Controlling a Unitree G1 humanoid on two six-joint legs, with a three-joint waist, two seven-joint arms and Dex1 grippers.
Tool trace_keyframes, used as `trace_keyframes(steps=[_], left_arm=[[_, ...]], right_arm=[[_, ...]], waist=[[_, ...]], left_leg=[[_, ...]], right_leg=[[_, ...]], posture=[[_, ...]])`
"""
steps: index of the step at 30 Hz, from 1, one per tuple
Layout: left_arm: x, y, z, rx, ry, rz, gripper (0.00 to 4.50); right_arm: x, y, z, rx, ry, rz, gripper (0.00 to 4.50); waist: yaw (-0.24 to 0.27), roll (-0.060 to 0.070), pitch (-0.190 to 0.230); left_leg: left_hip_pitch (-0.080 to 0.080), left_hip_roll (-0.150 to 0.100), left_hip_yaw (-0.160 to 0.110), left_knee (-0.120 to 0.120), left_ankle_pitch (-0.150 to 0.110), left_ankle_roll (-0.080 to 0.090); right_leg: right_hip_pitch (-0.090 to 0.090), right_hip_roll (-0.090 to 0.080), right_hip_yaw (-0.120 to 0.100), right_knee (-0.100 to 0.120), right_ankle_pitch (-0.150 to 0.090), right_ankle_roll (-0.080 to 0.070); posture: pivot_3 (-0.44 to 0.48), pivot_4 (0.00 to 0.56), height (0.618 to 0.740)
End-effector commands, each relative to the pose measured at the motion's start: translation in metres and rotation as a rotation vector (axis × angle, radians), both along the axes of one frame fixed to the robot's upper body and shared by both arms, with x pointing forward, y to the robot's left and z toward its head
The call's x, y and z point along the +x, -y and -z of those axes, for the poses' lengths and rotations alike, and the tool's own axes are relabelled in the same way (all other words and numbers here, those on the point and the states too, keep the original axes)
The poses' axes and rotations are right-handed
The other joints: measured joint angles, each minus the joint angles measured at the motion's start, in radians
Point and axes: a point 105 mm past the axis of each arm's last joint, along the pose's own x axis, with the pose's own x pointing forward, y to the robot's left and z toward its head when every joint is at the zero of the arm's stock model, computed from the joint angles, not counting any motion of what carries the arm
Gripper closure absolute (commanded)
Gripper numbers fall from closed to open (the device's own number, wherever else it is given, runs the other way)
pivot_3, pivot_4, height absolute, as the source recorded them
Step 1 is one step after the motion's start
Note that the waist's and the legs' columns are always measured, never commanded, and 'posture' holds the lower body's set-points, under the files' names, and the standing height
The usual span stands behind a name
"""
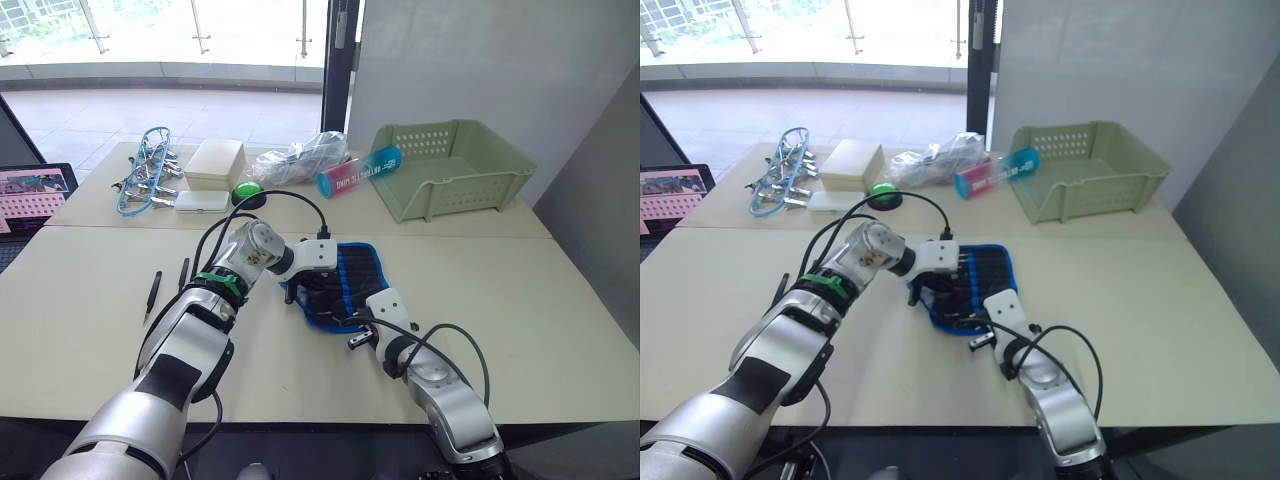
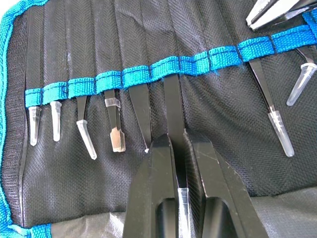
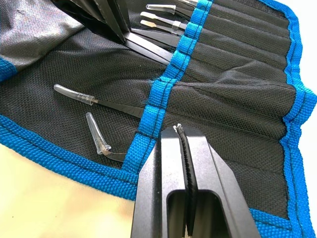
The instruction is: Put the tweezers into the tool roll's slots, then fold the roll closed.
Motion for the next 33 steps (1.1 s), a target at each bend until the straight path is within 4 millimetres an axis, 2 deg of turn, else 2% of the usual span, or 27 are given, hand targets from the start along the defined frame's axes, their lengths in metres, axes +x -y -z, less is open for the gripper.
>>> trace_keyframes(steps=[1, 4, 11, 19, 21, 27, 30, 33], left_arm=[[-0.005, 0.027, -0.004, -0.068, 0.001, 0.057, 4.45], [-0.007, 0.037, 0.009, -0.087, 0.0, 0.042, 4.45], [-0.01, 0.061, 0.017, -0.14, -0.003, 0.028, 4.45], [-0.004, 0.049, 0.011, -0.141, 0.001, -0.005, 4.45], [-0.001, 0.045, 0.005, -0.156, 0.004, -0.016, 3.66], [0.007, 0.03, -0.016, -0.178, 0.039, -0.031, 1.75], [0.011, 0.01, -0.033, -0.214, 0.041, -0.052, 0.81], [0.012, -0.018, -0.048, -0.268, 0.04, -0.11, 0.81]], right_arm=[[-0.02, 0.014, 0.06, -0.068, -0.259, 0.044, 4.5], [-0.02, 0.013, 0.059, -0.066, -0.258, 0.042, 4.5], [-0.025, 0.016, 0.06, -0.071, -0.265, 0.046, 4.5], [-0.025, 0.017, 0.06, -0.071, -0.263, 0.053, 4.5], [-0.024, 0.015, 0.06, -0.07, -0.262, 0.051, 4.5], [-0.023, 0.014, 0.06, -0.07, -0.261, 0.043, 4.5], [-0.021, 0.014, 0.06, -0.074, -0.257, 0.039, 4.5], [-0.018, 0.015, 0.059, -0.078, -0.253, 0.036, 4.5]], waist=[[0.002, 0.0, 0.0], [0.005, 0.0, 0.0], [0.015, 0.0, -0.001], [0.023, -0.001, -0.002], [0.021, 0.0, -0.002], [0.016, 0.0, -0.002], [0.008, 0.0, -0.001], [-0.011, 0.002, 0.0]], left_leg=[[0.0, 0.0, 0.0, 0.0, 0.0, 0.0], [0.0, 0.0, 0.0, 0.001, 0.0, 0.0], [0.0, 0.0, 0.0, 0.001, 0.0, 0.0], [0.0, -0.001, 0.0, 0.001, 0.0, 0.0], [0.0, -0.001, 0.0, 0.001, 0.0, 0.0], [0.0, -0.001, 0.0, 0.001, 0.0, 0.0], [0.0, -0.001, 0.0, 0.001, 0.0, 0.0], [-0.001, -0.001, -0.001, 0.001, 0.0, 0.0]], right_leg=[[0.0, 0.0, 0.0, 0.0, 0.0, 0.0], [0.0, 0.0, 0.0, 0.0, 0.0, 0.0], [0.001, 0.0, 0.0, 0.0, 0.0, 0.0], [0.002, 0.0, 0.0, -0.001, 0.0, 0.0], [0.002, 0.0, 0.0, -0.001, 0.0, 0.0], [0.001, 0.0, 0.0, 0.0, 0.0, 0.001], [0.0, 0.0, 0.0, 0.0, 0.0, 0.001], [-0.002, 0.0, 0.0, 0.001, 0.0, 0.0]], posture=[[0.0, 0.15, 0.716], [0.0, 0.15, 0.716], [0.0, 0.15, 0.716], [0.0, 0.15, 0.716], [0.0, 0.15, 0.716], [0.0, 0.15, 0.716], [0.0, 0.15, 0.716], [0.0, 0.15, 0.716]])
